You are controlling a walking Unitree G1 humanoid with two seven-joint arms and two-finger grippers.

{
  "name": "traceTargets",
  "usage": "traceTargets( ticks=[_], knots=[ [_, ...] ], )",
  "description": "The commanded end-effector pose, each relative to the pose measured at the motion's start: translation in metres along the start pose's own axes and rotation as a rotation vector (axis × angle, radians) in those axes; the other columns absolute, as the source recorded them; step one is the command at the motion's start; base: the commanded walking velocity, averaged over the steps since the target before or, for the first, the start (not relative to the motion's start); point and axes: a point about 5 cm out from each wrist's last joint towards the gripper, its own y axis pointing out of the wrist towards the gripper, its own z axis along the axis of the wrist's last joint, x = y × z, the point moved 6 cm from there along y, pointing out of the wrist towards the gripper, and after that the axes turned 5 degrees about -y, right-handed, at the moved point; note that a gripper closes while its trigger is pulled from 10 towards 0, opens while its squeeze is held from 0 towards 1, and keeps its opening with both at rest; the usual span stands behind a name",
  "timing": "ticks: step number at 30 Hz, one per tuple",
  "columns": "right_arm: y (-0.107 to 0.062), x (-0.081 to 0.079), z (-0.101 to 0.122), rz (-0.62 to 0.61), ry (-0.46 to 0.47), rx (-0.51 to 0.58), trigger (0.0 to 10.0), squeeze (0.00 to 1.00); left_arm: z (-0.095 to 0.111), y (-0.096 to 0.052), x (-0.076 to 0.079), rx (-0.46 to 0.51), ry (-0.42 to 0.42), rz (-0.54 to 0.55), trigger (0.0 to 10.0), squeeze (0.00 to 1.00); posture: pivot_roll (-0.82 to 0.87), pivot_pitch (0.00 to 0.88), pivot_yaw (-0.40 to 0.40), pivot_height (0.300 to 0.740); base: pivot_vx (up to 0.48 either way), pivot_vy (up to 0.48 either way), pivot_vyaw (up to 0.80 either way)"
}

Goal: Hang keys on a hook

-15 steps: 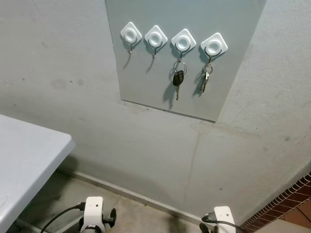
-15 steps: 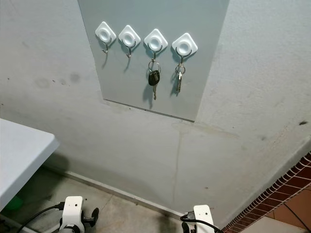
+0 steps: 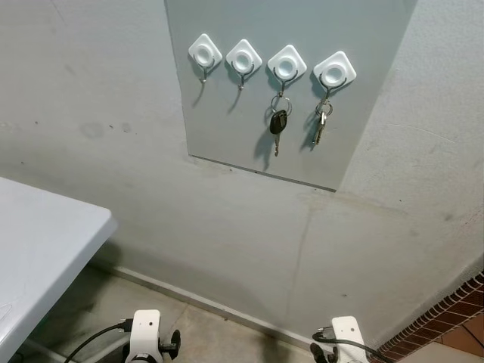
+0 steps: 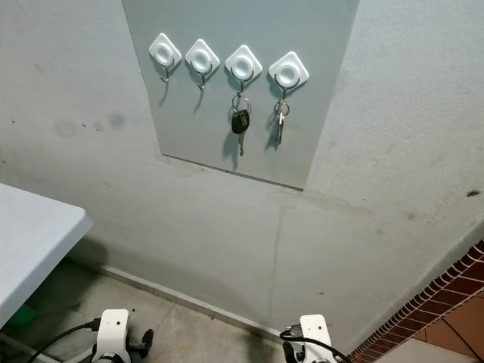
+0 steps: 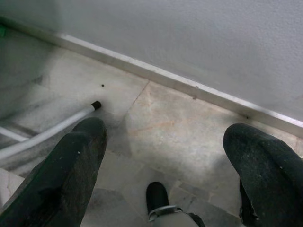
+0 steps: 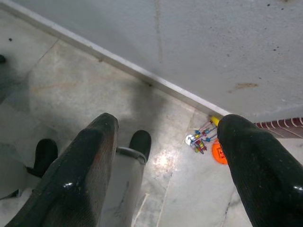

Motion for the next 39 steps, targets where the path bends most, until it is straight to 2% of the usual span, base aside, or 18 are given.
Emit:
traceTargets(
  ticks=[1, 5, 16, 27, 39],
  knots=[
    [-0.001, -0.001, -0.006, 0.002, -0.011, -0.017, 10.0, 0.00, -0.005, -0.001, -0.005, -0.018, 0.004, 0.019, 10.0, 0.00, -0.10, 0.000, 0.010, 0.740, 0.000, 0.000, 0.80],
    [-0.003, -0.003, -0.016, 0.006, -0.014, -0.046, 10.0, 0.00, -0.010, -0.003, -0.004, -0.028, 0.012, 0.021, 10.0, 0.00, -0.08, 0.000, 0.007, 0.740, 0.000, 0.000, 0.80],
    [0.000, -0.009, -0.006, 0.015, -0.016, -0.018, 10.0, 0.00, -0.011, -0.004, -0.011, -0.037, 0.024, 0.033, 10.0, 0.00, -0.10, 0.000, 0.011, 0.740, 0.000, 0.000, 0.80],
    [0.000, -0.008, -0.005, 0.015, -0.024, -0.019, 10.0, 0.00, -0.004, -0.001, -0.009, -0.018, 0.015, 0.029, 10.0, 0.00, -0.09, 0.000, 0.007, 0.740, 0.000, 0.000, 0.80],
    [-0.001, -0.010, -0.009, 0.022, -0.027, -0.030, 10.0, 0.00, -0.012, -0.004, -0.009, -0.039, 0.027, 0.027, 10.0, 0.00, -0.08, 0.000, 0.003, 0.740, 0.000, 0.000, 0.80]
  ],
)
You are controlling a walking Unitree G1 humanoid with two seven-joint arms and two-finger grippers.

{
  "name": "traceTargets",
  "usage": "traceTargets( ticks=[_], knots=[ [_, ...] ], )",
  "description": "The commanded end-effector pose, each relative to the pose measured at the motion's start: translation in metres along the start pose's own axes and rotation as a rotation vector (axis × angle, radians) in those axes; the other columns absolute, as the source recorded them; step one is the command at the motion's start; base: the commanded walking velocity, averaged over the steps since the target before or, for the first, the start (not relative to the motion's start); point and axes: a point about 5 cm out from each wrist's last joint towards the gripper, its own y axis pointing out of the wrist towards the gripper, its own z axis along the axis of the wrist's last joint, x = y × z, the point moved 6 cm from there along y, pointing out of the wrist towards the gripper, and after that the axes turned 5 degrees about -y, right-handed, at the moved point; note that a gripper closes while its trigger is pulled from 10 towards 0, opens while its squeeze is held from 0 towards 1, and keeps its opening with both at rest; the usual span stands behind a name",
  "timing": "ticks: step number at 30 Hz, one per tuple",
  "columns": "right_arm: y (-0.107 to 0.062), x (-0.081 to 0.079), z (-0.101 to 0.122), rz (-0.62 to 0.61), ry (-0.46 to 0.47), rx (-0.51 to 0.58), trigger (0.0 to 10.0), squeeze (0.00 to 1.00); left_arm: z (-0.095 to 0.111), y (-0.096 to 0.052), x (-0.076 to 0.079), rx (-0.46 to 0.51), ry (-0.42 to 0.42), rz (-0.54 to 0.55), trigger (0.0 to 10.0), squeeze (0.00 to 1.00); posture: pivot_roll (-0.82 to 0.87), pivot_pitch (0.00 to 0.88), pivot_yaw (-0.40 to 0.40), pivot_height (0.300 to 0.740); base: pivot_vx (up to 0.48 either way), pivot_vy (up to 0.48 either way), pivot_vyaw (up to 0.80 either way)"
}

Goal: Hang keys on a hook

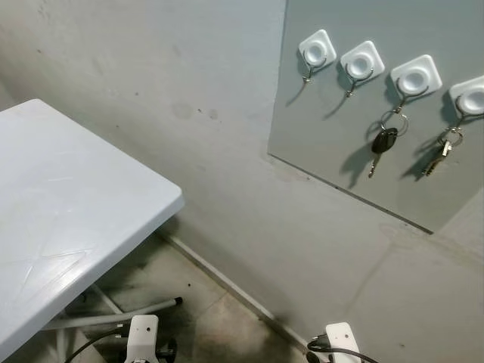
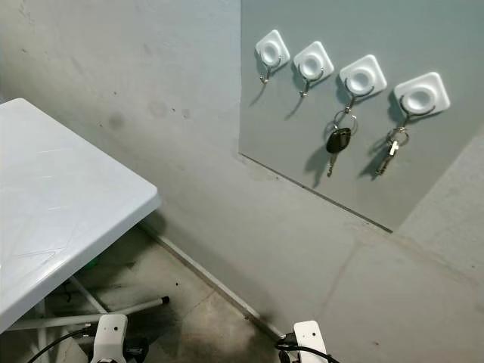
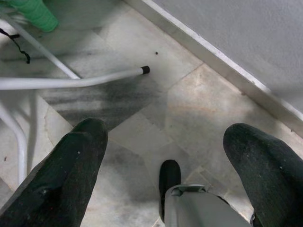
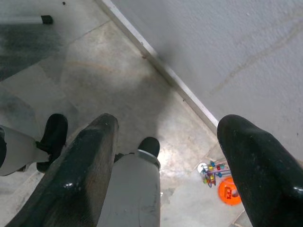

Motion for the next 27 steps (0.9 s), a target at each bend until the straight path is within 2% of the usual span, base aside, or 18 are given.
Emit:
traceTargets(
  ticks=[1, 27],
  knots=[
    [0.0002, -0.0013, 0.0000, 0.003, 0.000, -0.002, 10.0, 0.00, -0.0045, -0.0012, -0.0029, -0.016, 0.012, 0.004, 10.0, 0.00, -0.08, 0.000, 0.003, 0.740, 0.000, 0.000, 0.80],
    [0.0014, -0.0037, 0.0032, 0.006, 0.006, 0.003, 10.0, 0.00, -0.0023, -0.0006, -0.0029, -0.009, 0.000, 0.006, 10.0, 0.00, -0.08, 0.000, 0.003, 0.740, 0.000, 0.000, 0.80]
  ],
)
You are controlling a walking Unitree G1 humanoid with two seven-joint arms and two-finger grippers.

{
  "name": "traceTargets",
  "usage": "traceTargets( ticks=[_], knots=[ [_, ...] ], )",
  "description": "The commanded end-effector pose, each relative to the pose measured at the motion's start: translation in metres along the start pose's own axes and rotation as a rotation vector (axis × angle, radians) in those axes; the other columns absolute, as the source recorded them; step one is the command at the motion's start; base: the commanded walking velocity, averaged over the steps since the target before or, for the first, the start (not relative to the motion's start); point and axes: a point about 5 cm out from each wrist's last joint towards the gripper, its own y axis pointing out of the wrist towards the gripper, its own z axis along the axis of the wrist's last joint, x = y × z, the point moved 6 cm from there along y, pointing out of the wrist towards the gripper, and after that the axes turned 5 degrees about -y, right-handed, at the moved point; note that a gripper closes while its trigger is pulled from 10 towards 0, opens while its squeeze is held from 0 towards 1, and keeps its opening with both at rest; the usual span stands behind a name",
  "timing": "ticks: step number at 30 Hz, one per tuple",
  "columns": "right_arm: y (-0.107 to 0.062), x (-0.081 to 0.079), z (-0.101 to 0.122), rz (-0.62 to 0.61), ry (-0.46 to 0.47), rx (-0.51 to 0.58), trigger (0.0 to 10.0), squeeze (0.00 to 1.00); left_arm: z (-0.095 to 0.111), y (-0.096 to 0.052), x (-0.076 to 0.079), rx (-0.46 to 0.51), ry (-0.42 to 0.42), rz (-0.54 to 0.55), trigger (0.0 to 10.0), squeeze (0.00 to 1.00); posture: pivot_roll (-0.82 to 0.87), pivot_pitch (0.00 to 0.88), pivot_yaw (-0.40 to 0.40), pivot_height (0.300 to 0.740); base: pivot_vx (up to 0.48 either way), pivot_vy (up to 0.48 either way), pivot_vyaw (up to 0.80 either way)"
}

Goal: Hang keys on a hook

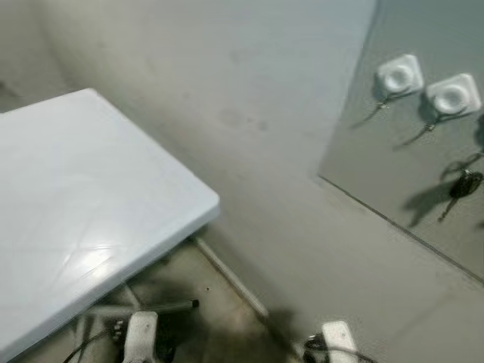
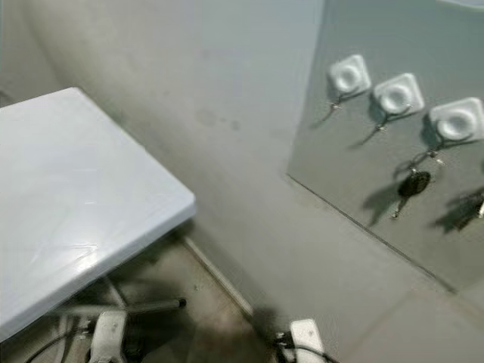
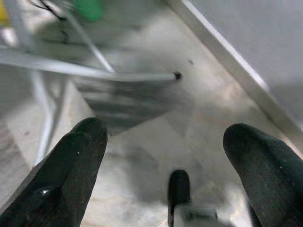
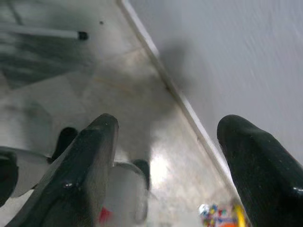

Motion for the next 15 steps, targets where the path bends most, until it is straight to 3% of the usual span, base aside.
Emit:
traceTargets(
  ticks=[1, 15],
  knots=[
    [-0.0013, 0.0061, -0.0029, -0.016, 0.002, -0.008, 10.0, 0.00, -0.0073, -0.0016, 0.0048, -0.021, -0.007, -0.009, 10.0, 0.00, -0.08, 0.000, 0.008, 0.740, 0.000, 0.000, 0.80],
    [-0.0017, 0.0040, -0.0052, -0.012, 0.008, -0.012, 10.0, 0.00, -0.0116, -0.0023, 0.0043, -0.039, -0.014, -0.002, 10.0, 0.00, -0.08, 0.000, 0.009, 0.740, 0.000, 0.000, 0.80]
  ],
)
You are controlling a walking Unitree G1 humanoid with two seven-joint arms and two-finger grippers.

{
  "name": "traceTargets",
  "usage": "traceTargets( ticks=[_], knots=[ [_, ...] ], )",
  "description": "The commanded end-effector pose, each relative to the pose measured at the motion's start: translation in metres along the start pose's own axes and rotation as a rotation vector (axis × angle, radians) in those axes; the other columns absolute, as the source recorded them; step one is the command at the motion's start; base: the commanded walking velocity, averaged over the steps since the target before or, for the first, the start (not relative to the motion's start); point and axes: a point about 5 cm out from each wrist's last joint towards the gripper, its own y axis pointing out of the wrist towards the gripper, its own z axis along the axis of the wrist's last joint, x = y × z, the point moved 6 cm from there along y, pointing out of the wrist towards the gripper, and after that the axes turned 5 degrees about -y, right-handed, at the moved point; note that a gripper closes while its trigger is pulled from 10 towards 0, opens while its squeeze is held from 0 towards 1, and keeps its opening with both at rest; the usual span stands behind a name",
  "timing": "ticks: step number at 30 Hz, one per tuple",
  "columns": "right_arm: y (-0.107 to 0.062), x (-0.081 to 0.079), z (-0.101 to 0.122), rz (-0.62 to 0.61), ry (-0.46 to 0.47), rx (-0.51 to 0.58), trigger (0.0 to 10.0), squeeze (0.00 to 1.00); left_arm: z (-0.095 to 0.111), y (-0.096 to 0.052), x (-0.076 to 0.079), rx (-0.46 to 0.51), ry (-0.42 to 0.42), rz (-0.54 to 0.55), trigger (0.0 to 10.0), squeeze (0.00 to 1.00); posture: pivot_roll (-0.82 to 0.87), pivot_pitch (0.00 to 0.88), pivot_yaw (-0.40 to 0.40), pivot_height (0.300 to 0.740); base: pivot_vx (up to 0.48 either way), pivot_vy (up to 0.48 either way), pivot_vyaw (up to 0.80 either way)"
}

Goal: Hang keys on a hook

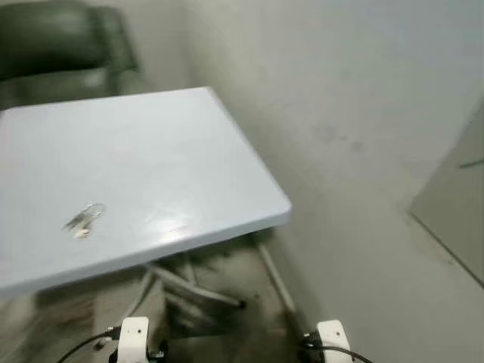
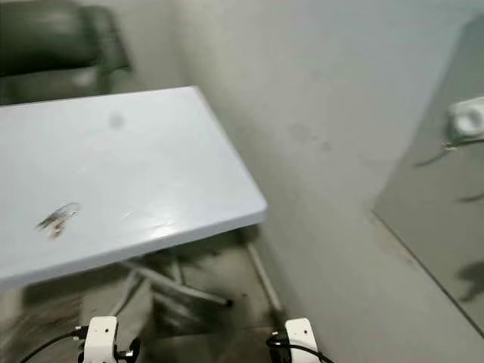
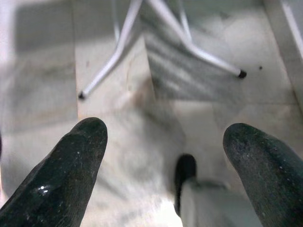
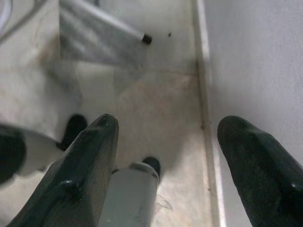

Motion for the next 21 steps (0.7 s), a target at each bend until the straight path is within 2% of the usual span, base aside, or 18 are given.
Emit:
traceTargets(
  ticks=[1, 7, 10, 21],
  knots=[
    [0.0017, -0.0019, 0.0061, 0.004, -0.003, 0.013, 10.0, 0.00, 0.0003, 0.0001, -0.0057, -0.006, 0.003, 0.014, 10.0, 0.00, -0.08, 0.000, 0.009, 0.740, 0.000, 0.000, 0.80],
    [0.0018, -0.0012, 0.0072, 0.002, 0.006, 0.016, 10.0, 0.00, -0.0003, 0.0003, -0.0065, -0.013, 0.004, 0.019, 10.0, 0.00, -0.08, 0.000, 0.009, 0.740, 0.000, 0.000, 0.77],
    [0.0020, -0.0003, 0.0091, 0.000, 0.046, 0.025, 10.0, 0.00, -0.0002, 0.0005, -0.0063, -0.015, -0.005, 0.020, 10.0, 0.00, -0.08, 0.000, 0.007, 0.740, 0.000, 0.000, 0.00],
    [0.0020, 0.0007, 0.0092, 0.000, 0.039, 0.023, 10.0, 0.00, 0.0004, 0.0010, -0.0054, -0.016, -0.025, 0.018, 10.0, 0.00, -0.08, 0.000, 0.003, 0.740, 0.000, 0.000, 0.00]
  ],
)
